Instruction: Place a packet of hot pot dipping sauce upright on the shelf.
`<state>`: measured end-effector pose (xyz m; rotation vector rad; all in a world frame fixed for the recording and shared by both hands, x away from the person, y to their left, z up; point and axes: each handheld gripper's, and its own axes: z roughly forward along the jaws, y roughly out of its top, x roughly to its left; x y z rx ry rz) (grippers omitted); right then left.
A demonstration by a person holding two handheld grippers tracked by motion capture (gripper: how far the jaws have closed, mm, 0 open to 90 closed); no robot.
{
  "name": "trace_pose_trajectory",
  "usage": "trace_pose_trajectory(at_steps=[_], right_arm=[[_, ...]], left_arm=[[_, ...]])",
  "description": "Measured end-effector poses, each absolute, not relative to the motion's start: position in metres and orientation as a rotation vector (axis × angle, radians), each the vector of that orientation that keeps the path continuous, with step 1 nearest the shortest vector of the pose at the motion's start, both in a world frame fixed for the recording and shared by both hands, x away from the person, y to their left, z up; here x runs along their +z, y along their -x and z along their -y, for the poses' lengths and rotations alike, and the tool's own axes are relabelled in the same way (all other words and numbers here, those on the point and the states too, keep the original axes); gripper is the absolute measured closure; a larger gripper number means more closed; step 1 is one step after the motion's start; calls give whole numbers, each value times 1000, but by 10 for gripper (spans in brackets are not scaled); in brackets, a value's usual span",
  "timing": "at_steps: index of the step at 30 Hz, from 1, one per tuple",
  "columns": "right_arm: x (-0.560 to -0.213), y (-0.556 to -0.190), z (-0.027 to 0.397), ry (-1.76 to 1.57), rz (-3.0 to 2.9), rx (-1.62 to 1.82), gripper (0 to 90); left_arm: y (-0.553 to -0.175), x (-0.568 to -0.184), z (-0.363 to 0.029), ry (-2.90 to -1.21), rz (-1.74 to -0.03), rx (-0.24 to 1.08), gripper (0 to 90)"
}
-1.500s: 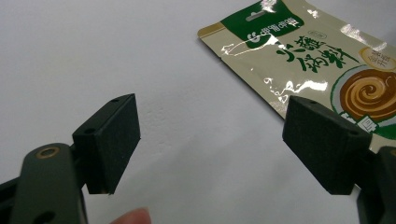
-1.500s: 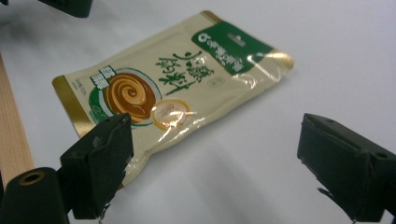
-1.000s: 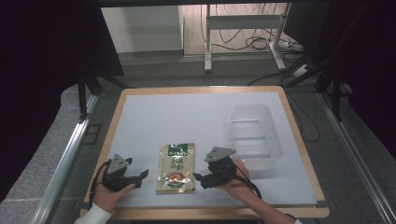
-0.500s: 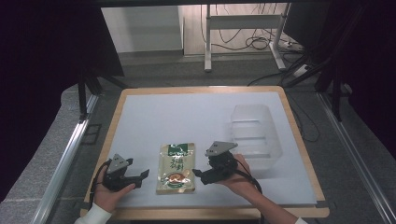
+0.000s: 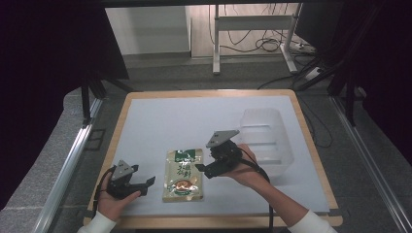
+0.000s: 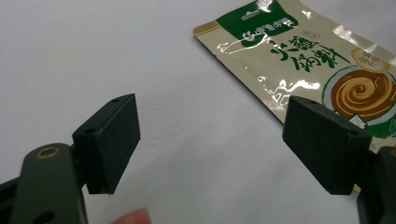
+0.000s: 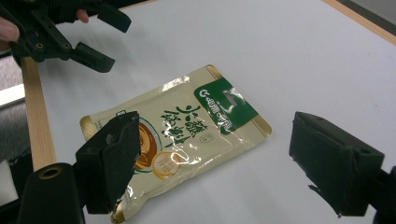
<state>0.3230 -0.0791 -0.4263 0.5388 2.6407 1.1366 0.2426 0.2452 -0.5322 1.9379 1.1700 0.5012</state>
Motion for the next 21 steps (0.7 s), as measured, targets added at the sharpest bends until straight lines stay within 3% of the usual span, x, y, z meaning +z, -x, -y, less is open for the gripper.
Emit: trace_pose_trajectory(at_steps=[21], right_arm=[[-424,-381,31,-513,-2765,1020,204]], left_arm=[[-242,-531,-248,-1932,-1166,496,191]])
